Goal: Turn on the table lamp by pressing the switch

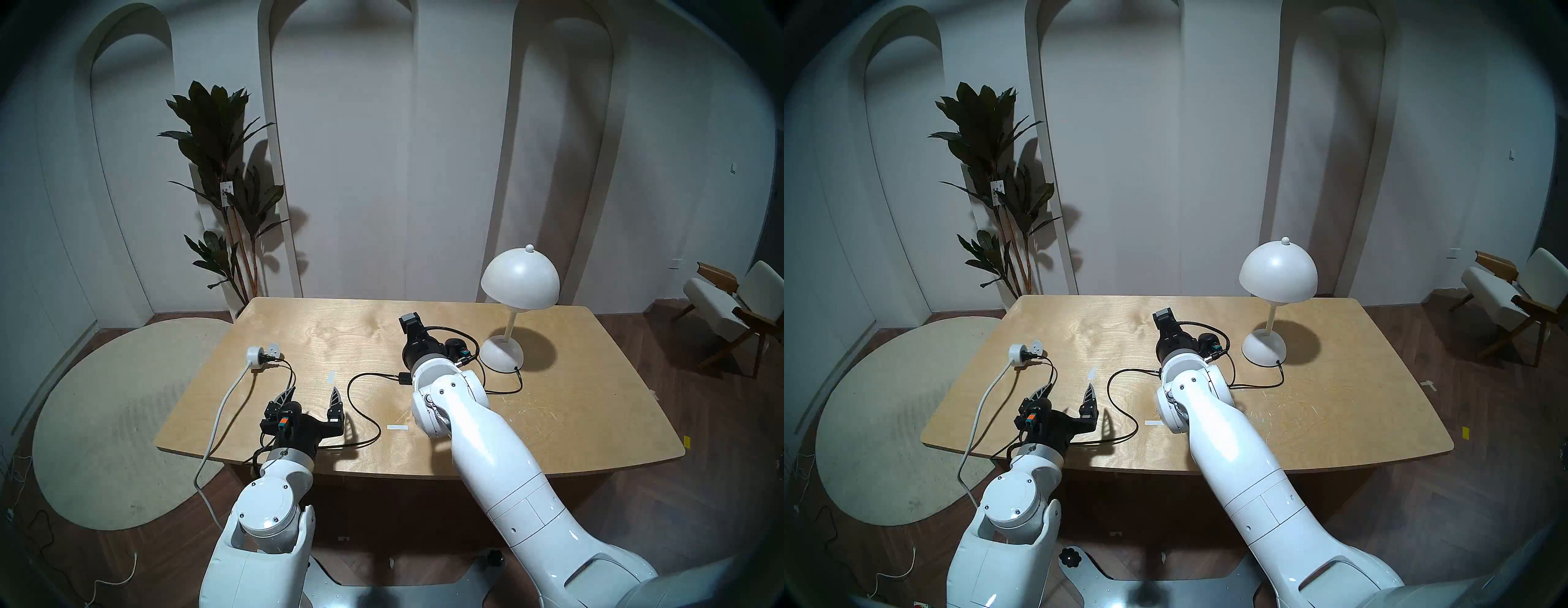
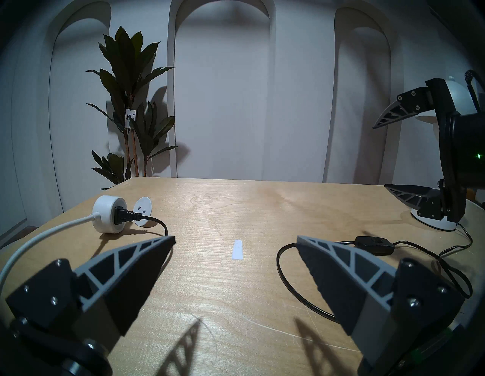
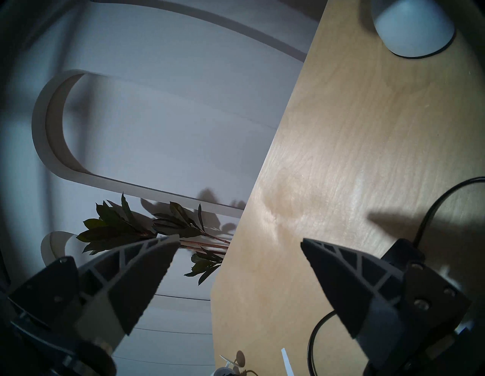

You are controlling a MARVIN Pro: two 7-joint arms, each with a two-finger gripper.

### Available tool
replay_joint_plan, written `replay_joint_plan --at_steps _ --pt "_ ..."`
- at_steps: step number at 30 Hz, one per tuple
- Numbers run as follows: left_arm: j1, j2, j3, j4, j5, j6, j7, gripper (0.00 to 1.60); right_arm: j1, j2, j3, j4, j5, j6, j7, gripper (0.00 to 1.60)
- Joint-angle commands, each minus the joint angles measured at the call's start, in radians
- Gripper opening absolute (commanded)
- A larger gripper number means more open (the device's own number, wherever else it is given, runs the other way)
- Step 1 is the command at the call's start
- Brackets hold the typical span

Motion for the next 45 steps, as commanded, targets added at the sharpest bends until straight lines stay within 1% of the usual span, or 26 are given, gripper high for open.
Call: replay_joint_plan --at_steps 1,4,8,19,25,28,34,45 --pt "-0.005 0.000 -0.001 -0.024 0.000 -0.003 0.000 1.60 0.020 0.000 0.018 0.010 0.013 0.000 0.031 1.60" --pt "-0.005 0.000 -0.001 -0.024 0.000 -0.003 0.000 1.60 0.029 -0.006 0.023 0.042 0.027 0.005 0.044 1.60" --pt "-0.005 0.000 -0.001 -0.023 0.000 -0.003 0.000 1.60 0.048 -0.013 0.014 0.074 0.029 0.012 0.056 1.60" --pt "-0.005 0.000 -0.001 -0.023 0.000 -0.004 0.000 1.60 0.083 -0.026 -0.007 0.124 0.031 0.015 0.072 1.60" --pt "-0.005 0.000 -0.001 -0.023 0.000 -0.004 0.000 1.60 0.085 -0.027 -0.011 0.130 0.031 0.012 0.072 1.60" --pt "-0.005 0.000 -0.001 -0.023 0.000 -0.003 0.000 1.60 0.070 -0.030 -0.004 0.128 0.037 0.000 0.076 1.60" --pt "-0.005 0.000 -0.001 -0.024 0.000 -0.003 0.000 1.60 0.057 -0.033 -0.009 0.140 0.047 0.001 0.080 1.60" --pt "-0.005 0.000 -0.001 -0.023 0.000 -0.003 0.000 1.60 0.084 -0.044 -0.029 0.198 0.050 -0.002 0.105 1.60"
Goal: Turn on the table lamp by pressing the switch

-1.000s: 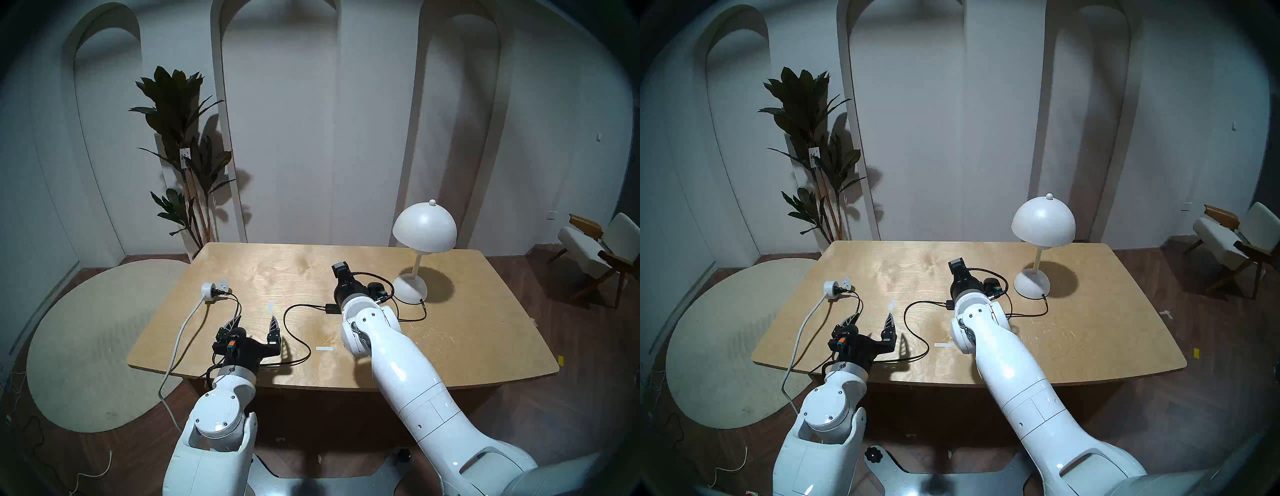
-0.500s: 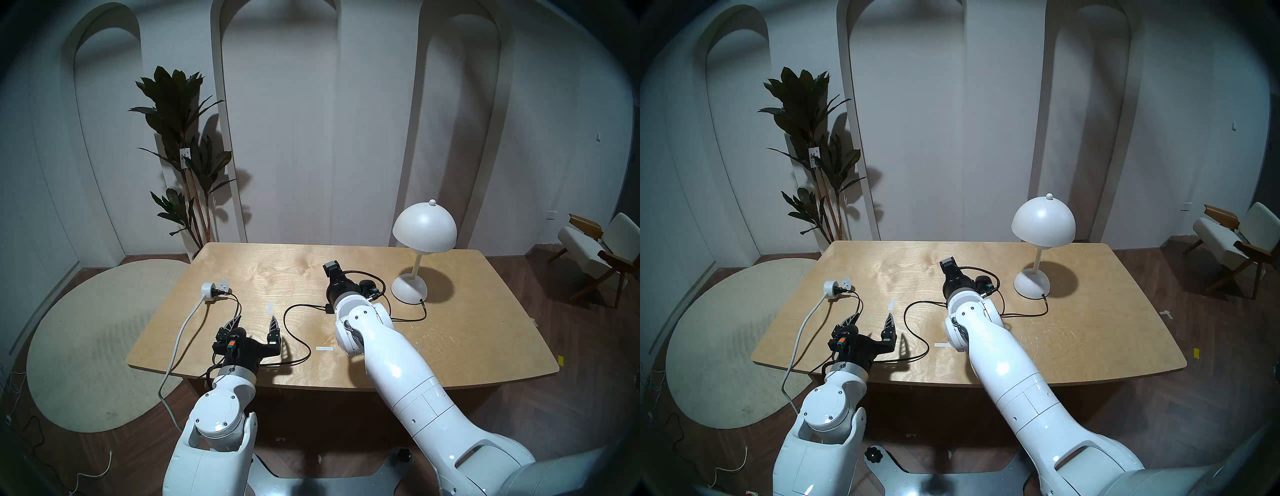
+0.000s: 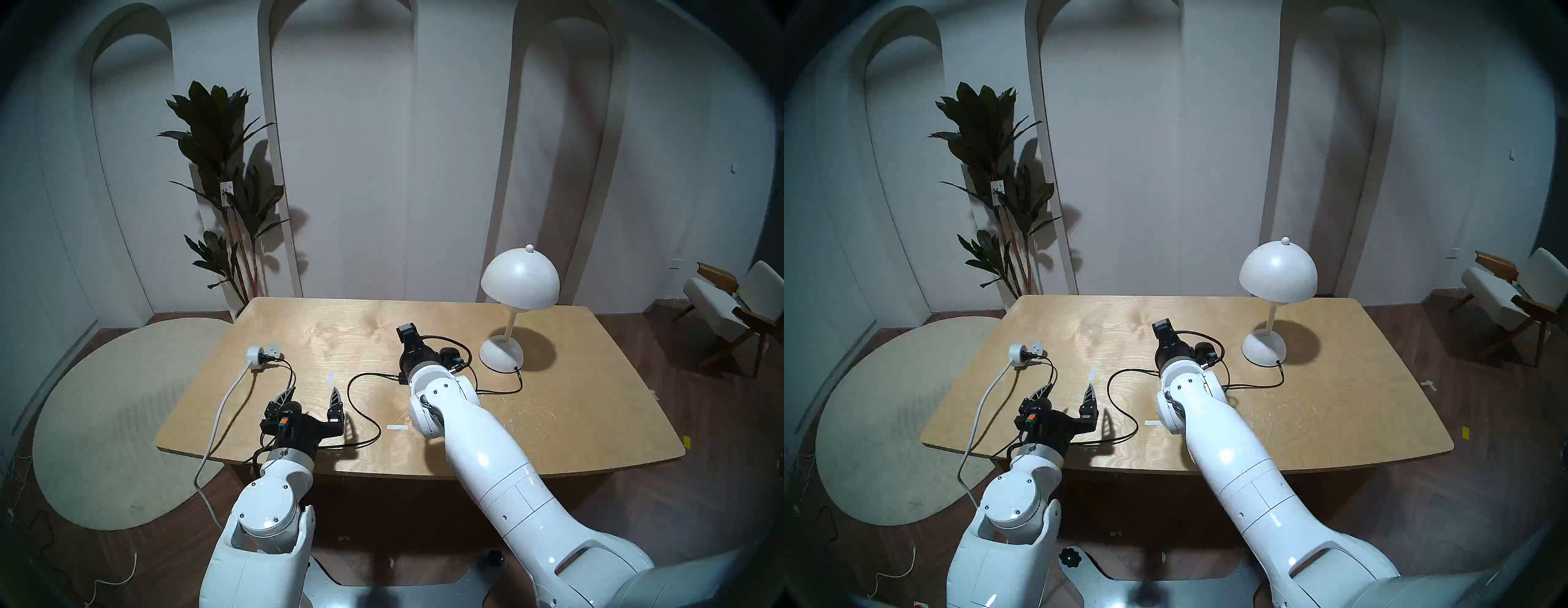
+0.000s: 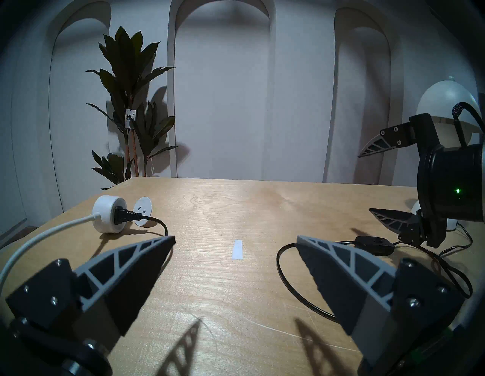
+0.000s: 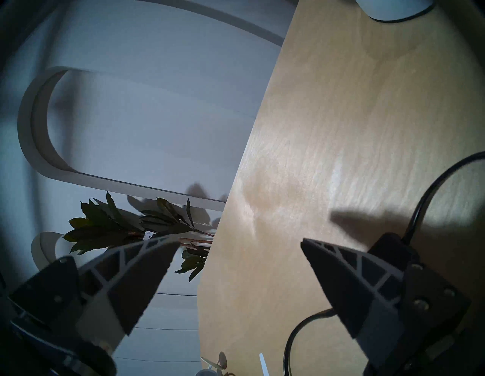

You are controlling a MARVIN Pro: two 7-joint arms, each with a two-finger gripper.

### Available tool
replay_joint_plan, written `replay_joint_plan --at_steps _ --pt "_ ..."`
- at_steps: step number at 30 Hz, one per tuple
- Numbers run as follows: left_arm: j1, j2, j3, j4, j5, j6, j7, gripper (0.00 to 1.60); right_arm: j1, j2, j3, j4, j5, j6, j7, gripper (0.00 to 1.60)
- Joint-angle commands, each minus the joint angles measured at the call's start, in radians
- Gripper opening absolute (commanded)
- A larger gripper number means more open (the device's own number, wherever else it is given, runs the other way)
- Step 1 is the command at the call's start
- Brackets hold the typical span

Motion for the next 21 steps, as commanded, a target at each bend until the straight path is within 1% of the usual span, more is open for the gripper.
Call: replay_joint_plan --at_steps 1,7,15,21 --pt "-0.005 0.000 -0.001 -0.023 0.000 -0.003 0.000 1.60 0.030 -0.021 -0.010 0.025 -0.003 -0.003 0.027 1.60" --pt "-0.005 0.000 -0.001 -0.023 0.000 -0.003 0.000 1.60 0.025 -0.019 -0.010 0.042 0.004 -0.012 0.035 1.60" --pt "-0.005 0.000 -0.001 -0.024 0.000 -0.003 0.000 1.60 -0.001 0.002 0.010 0.049 0.023 -0.020 0.034 1.60" --pt "-0.005 0.000 -0.001 -0.024 0.000 -0.003 0.000 1.60 -0.007 0.005 0.022 0.068 0.041 -0.018 0.041 1.60"
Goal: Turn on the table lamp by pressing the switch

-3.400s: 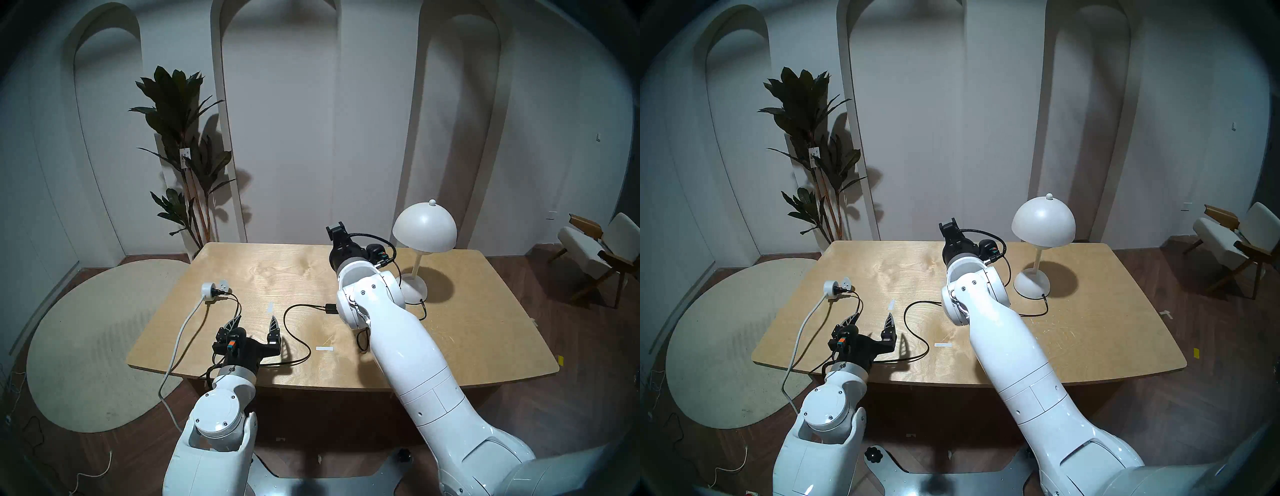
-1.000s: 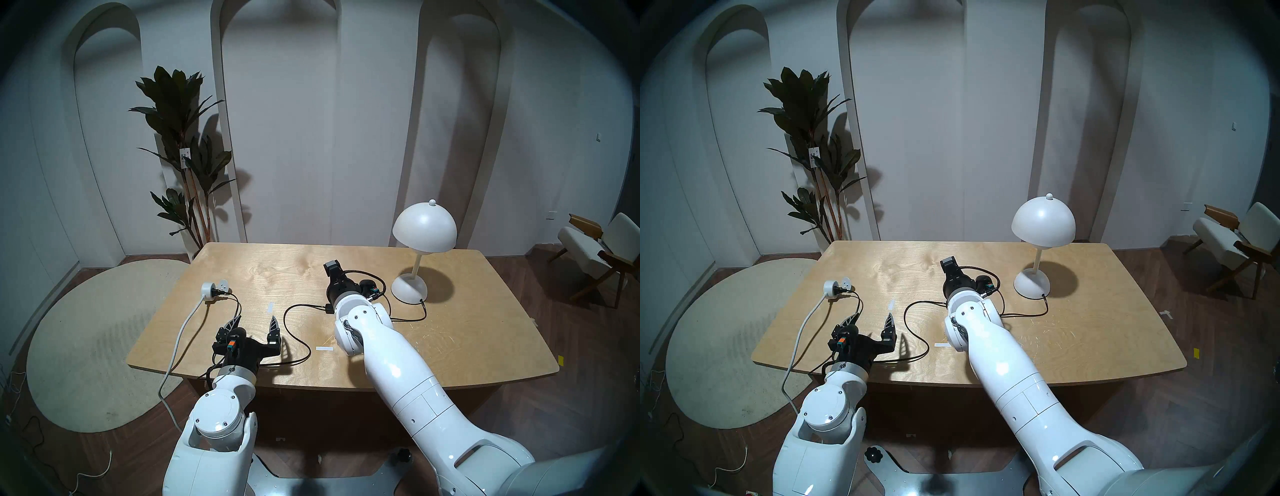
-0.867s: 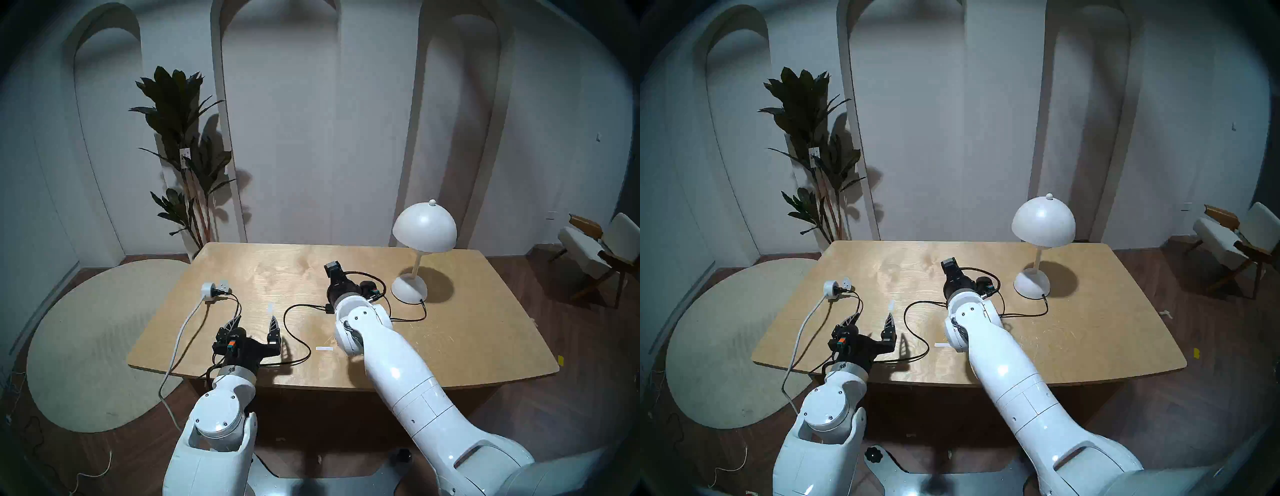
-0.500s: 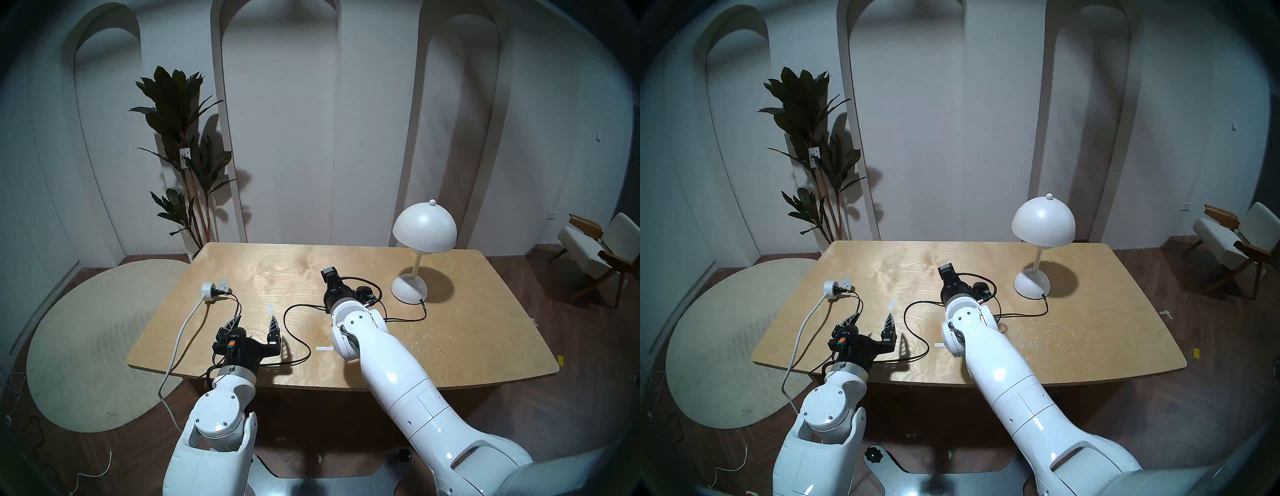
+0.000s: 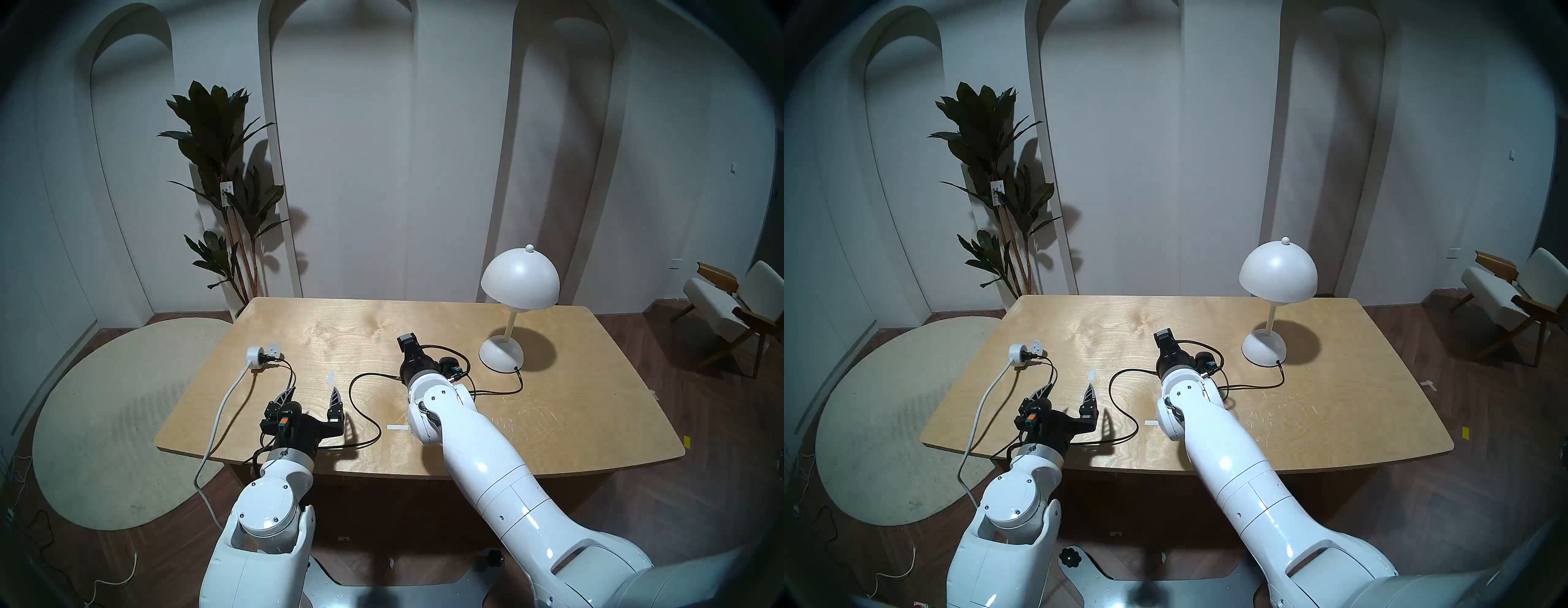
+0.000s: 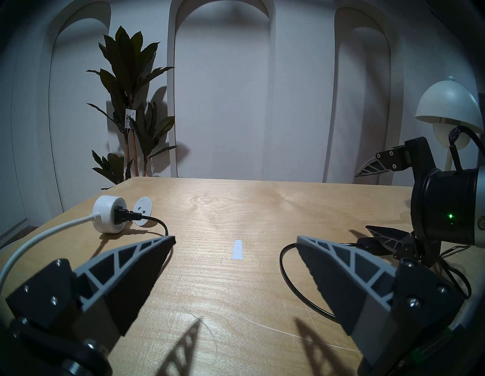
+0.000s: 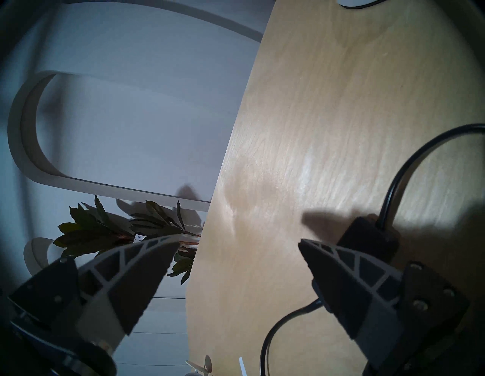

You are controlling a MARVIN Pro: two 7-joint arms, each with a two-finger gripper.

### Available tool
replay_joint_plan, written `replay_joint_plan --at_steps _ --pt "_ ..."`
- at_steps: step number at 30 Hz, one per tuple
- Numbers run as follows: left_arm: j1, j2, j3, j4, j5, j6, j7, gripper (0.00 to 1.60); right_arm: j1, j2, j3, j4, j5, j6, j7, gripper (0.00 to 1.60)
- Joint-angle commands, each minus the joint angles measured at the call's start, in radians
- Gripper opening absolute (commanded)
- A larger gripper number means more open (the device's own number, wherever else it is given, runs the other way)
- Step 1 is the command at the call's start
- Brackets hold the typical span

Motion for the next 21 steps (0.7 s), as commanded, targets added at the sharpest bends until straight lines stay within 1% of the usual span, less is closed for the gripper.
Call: replay_joint_plan --at_steps 1,6,10,18,21 --pt "-0.005 0.000 -0.001 -0.024 0.000 -0.003 0.000 1.60 -0.008 0.004 0.016 0.009 0.018 0.002 0.009 1.60" --pt "-0.005 0.000 -0.001 -0.023 0.000 -0.003 0.000 1.60 -0.005 -0.002 0.022 0.043 0.040 0.011 0.019 1.60" --pt "-0.005 0.000 -0.001 -0.023 0.000 -0.004 0.000 1.60 0.001 -0.011 0.036 0.075 0.067 0.019 0.012 1.60" --pt "-0.006 0.000 -0.001 -0.022 0.000 -0.004 0.000 1.60 0.004 -0.023 0.093 0.115 0.130 0.026 -0.014 1.60" --pt "-0.006 0.000 -0.001 -0.022 0.000 -0.004 0.000 1.60 0.001 -0.029 0.118 0.116 0.155 0.021 -0.032 1.60"
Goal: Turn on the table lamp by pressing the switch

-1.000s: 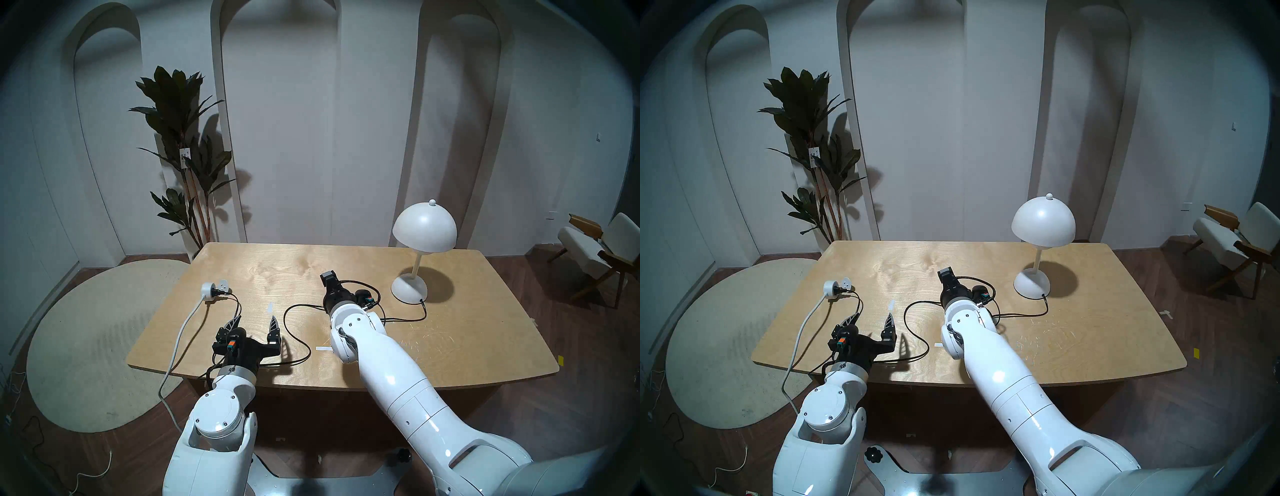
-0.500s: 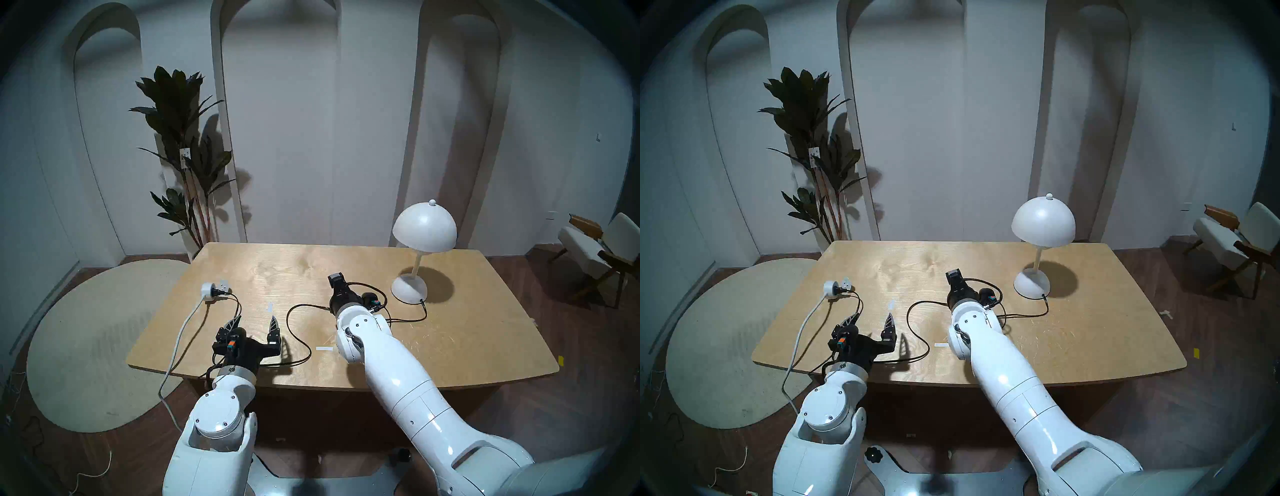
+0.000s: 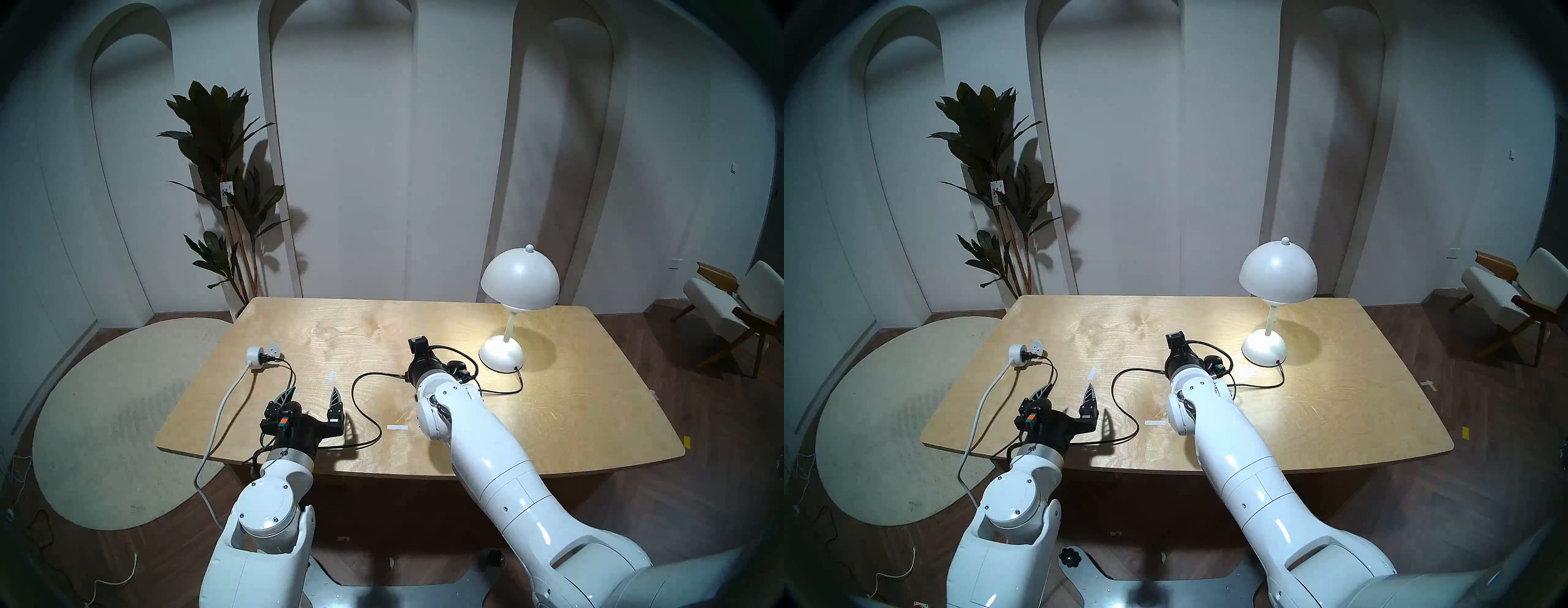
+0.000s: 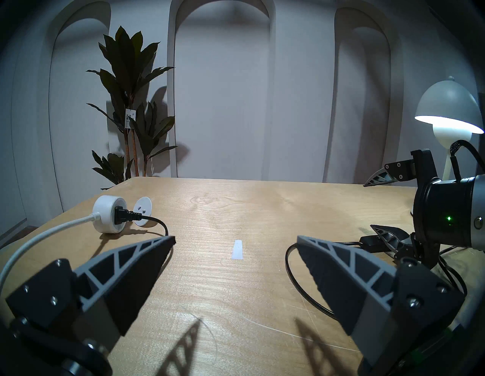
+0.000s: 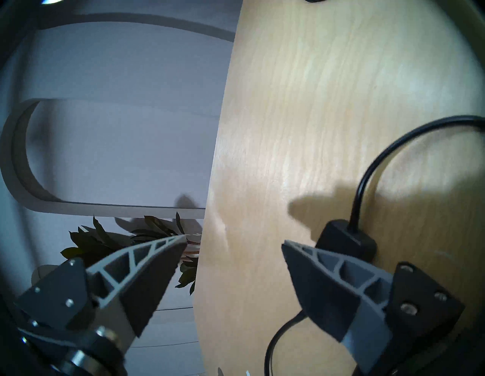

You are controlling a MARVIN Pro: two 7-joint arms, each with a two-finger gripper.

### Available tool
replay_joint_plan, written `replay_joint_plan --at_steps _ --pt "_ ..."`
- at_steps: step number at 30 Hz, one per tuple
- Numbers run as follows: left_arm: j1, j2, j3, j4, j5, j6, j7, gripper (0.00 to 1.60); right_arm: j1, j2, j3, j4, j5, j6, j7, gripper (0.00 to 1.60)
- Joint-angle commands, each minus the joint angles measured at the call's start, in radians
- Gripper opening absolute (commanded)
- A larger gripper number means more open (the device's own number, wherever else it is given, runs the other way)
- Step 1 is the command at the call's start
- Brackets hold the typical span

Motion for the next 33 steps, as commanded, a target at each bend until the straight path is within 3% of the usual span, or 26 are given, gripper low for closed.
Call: replay_joint_plan --at_steps 1,5,10,21,33 --pt "-0.006 0.000 -0.001 -0.022 0.000 -0.004 0.000 1.60 -0.023 -0.006 0.045 0.050 0.052 -0.002 -0.054 1.60" --pt "-0.006 0.000 -0.001 -0.022 0.000 -0.004 0.000 1.60 -0.030 -0.006 0.055 0.027 0.057 -0.012 -0.087 1.60" --pt "-0.005 0.000 -0.001 -0.022 0.000 -0.004 0.000 1.60 -0.012 0.022 -0.030 -0.103 -0.039 -0.009 -0.150 1.60" --pt "-0.009 0.000 -0.001 -0.015 0.000 -0.005 0.000 1.60 0.124 0.014 -0.112 -0.246 -0.141 0.002 -0.154 1.60" --pt "-0.009 0.000 0.000 -0.015 0.000 -0.005 0.000 1.60 0.163 0.191 -0.203 -0.402 -0.395 0.072 -0.313 1.60"
